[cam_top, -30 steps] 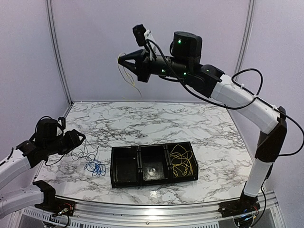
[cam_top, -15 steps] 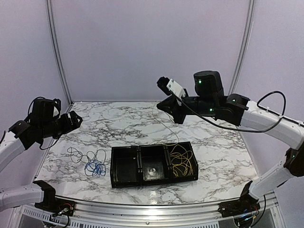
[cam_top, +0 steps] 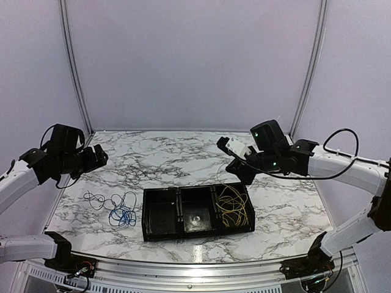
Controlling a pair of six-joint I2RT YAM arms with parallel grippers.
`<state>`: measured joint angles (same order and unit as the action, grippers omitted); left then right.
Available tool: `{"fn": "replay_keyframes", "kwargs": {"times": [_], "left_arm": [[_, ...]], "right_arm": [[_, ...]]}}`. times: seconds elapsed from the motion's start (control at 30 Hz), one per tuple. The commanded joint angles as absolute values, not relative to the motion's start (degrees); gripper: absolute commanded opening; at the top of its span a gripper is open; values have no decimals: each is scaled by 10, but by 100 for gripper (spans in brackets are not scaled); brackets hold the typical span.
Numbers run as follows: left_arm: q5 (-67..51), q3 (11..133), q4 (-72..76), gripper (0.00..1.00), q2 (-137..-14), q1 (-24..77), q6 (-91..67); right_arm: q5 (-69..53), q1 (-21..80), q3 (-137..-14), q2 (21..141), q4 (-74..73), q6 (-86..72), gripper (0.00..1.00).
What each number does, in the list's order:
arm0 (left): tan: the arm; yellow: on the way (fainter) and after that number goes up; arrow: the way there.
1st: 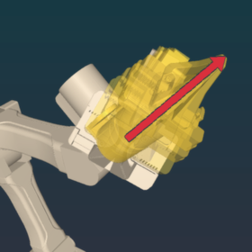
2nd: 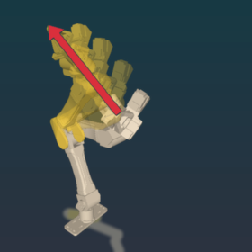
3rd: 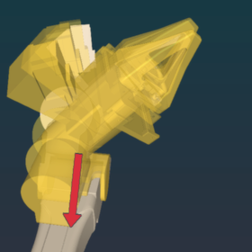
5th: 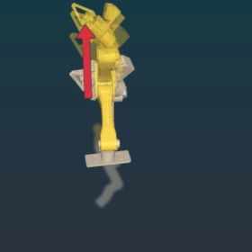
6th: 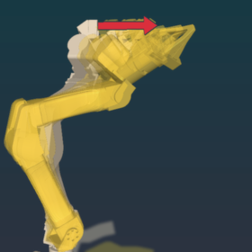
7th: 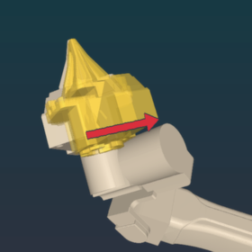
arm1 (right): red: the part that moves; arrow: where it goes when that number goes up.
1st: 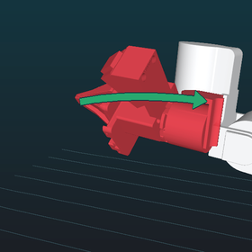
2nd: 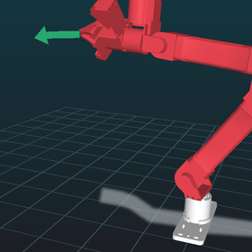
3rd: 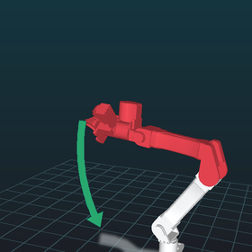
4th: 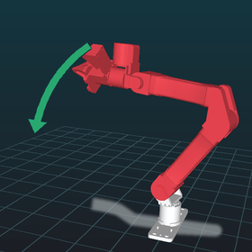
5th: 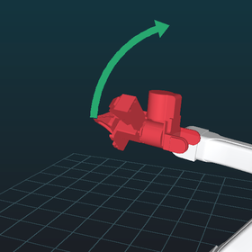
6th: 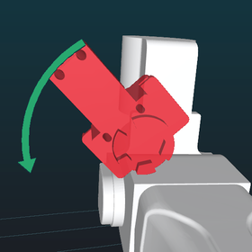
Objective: Untangle the cables
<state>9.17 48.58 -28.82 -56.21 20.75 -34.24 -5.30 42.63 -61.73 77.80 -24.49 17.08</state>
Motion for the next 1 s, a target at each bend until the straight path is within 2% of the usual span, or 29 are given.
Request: {"fn": "replay_keyframes", "kwargs": {"times": [0.0,0.43,0.73,0.97], "left_arm": [[106,509,-303,99,-560,209,-343],[77,486,-303,99,-567,208,-364],[76,461,-302,99,-557,209,-374],[71,446,-303,99,-538,209,-378]], "right_arm": [[-33,424,-597,759,-249,169,0],[152,424,-583,797,-226,229,0],[206,464,-619,813,-264,257,0],[159,510,-624,836,-295,192,0]]}}
